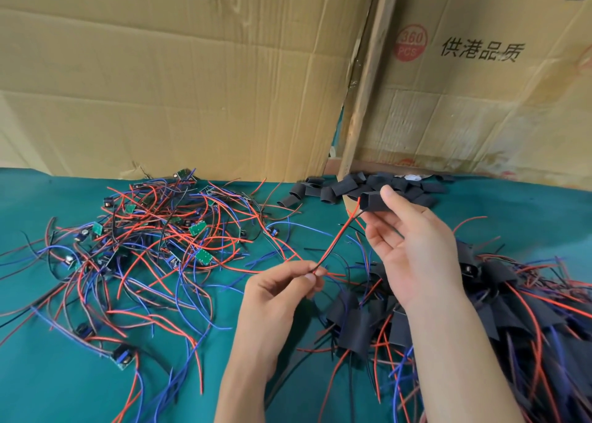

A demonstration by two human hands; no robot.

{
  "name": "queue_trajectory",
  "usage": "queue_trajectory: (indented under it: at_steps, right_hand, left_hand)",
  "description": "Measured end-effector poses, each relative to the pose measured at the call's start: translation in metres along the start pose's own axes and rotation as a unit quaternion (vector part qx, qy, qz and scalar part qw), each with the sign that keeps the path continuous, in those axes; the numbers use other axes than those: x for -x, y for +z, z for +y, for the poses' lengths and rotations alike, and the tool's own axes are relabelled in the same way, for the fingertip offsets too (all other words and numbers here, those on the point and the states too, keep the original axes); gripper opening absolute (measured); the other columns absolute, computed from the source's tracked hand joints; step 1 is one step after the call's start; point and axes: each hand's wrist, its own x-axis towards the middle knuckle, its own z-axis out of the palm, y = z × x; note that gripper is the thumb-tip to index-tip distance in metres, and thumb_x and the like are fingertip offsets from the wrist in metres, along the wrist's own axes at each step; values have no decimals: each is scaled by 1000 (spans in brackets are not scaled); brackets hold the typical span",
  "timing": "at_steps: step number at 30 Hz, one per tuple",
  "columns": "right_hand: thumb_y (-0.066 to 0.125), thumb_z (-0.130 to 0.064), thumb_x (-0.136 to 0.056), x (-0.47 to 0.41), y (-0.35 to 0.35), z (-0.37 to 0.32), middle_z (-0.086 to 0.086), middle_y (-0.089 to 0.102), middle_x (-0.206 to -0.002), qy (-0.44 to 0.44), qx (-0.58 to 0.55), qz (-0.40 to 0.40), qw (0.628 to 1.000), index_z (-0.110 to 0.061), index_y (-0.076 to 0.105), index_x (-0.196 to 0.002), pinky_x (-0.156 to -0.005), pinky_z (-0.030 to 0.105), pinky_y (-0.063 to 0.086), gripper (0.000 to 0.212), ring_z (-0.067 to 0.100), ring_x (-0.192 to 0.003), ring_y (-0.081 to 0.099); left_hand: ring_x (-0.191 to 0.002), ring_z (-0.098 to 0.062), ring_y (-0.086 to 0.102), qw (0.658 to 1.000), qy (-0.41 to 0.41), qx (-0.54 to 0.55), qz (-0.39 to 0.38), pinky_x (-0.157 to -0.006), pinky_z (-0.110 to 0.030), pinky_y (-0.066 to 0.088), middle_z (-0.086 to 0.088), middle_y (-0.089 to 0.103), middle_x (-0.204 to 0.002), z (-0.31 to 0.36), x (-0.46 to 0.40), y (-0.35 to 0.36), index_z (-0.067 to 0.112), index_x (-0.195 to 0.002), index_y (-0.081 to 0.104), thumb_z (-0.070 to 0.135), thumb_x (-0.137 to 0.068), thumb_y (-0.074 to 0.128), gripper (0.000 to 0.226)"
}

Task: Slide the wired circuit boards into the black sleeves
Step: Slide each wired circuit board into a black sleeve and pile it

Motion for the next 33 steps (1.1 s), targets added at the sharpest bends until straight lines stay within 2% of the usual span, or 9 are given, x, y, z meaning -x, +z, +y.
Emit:
queue_trajectory:
  at_steps: [6,12,17,22,24,27,30,33]
  right_hand:
    - [78,-16,-88,1,-1,-1,18,75,-94,14,12,-16,1000,-12,61,-93,-62,25,55,18,27,-85,75]
    - [78,-14,-86,1,-1,0,13,77,-89,19,29,-42,999,-10,63,-99,-59,23,55,20,19,-72,72]
    - [80,-6,-81,3,1,6,14,75,-87,17,118,-89,989,-7,64,-104,-58,24,55,28,21,-68,68]
    - [83,-2,-77,8,9,23,4,74,-78,27,218,-176,960,-7,61,-110,-65,31,57,40,21,-67,69]
    - [87,-5,-73,10,10,30,5,76,-80,25,269,-189,944,-10,61,-115,-73,38,58,50,24,-70,72]
    - [90,-22,-63,11,10,35,3,79,-88,7,364,-199,910,-21,62,-112,-85,44,58,56,26,-82,76]
    - [89,-17,-71,9,8,35,-1,79,-86,-13,406,-214,888,-22,64,-104,-82,39,56,42,15,-79,74]
    - [87,-14,-75,8,7,34,-2,79,-80,-29,418,-221,881,-18,68,-94,-77,37,57,27,11,-70,70]
  left_hand:
    - [-73,-15,66,1000,5,-12,-9,-71,-20,53,-12,76,-85,-2,-1,-1,7,-82,79,-9,-90,60,26]
    - [-73,-14,65,1000,6,-19,-8,-70,-20,53,-9,75,-85,-3,-2,-1,7,-80,78,-9,-91,58,28]
    - [-76,-13,71,999,10,-30,13,-65,-18,53,-7,78,-86,-1,0,-1,21,-87,81,0,-94,63,29]
    - [-85,-23,76,999,14,8,42,-55,-23,54,-9,78,-94,1,1,-1,18,-96,78,4,-94,65,19]
    - [-89,-25,76,999,17,20,29,-59,-23,57,-11,78,-95,1,1,-2,15,-100,74,2,-96,63,18]
    - [-94,-24,76,999,13,45,10,-72,-28,60,-12,78,-93,1,-1,-5,11,-111,67,-9,-94,53,30]
    - [-95,-23,71,998,1,69,-16,-84,-34,60,-19,75,-99,-1,-1,-5,8,-121,61,-15,-84,42,48]
    - [-94,-21,71,997,6,76,-28,-86,-33,59,-15,75,-102,-3,0,-3,10,-128,56,-24,-93,39,52]
